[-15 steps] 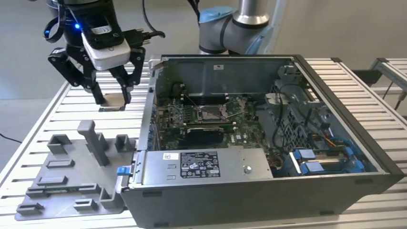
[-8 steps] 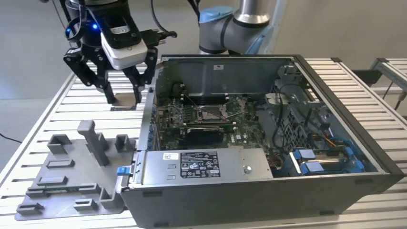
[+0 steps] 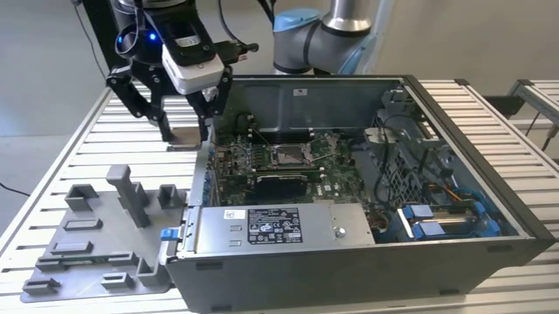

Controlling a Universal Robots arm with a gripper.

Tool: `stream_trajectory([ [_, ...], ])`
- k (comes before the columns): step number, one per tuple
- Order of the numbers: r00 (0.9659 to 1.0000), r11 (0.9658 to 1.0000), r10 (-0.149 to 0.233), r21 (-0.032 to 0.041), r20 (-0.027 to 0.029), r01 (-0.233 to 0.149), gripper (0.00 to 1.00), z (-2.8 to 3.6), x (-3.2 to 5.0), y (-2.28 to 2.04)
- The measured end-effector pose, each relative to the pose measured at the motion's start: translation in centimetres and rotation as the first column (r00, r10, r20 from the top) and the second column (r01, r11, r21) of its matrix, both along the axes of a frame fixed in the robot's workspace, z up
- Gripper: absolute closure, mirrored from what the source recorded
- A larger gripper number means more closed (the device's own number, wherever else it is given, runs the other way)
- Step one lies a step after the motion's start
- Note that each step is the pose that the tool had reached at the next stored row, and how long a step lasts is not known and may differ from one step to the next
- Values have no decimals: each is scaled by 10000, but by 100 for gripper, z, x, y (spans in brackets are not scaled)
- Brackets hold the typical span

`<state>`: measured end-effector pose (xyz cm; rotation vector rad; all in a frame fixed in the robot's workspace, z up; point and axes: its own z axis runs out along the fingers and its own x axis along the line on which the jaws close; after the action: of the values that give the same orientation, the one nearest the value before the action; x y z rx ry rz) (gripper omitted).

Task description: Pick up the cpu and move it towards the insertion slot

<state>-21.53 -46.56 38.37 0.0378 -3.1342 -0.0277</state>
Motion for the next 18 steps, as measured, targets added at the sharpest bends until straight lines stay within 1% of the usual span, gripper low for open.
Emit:
stream_trajectory([
  [4,10000,10000,1,-21,-1,-1,100,-11,105,19],
  [7,10000,10000,0,-35,-1,0,100,-19,200,35],
  [15,10000,10000,0,-58,0,0,100,-39,487,79],
  [18,10000,10000,0,-60,0,0,100,-44,617,97],
])
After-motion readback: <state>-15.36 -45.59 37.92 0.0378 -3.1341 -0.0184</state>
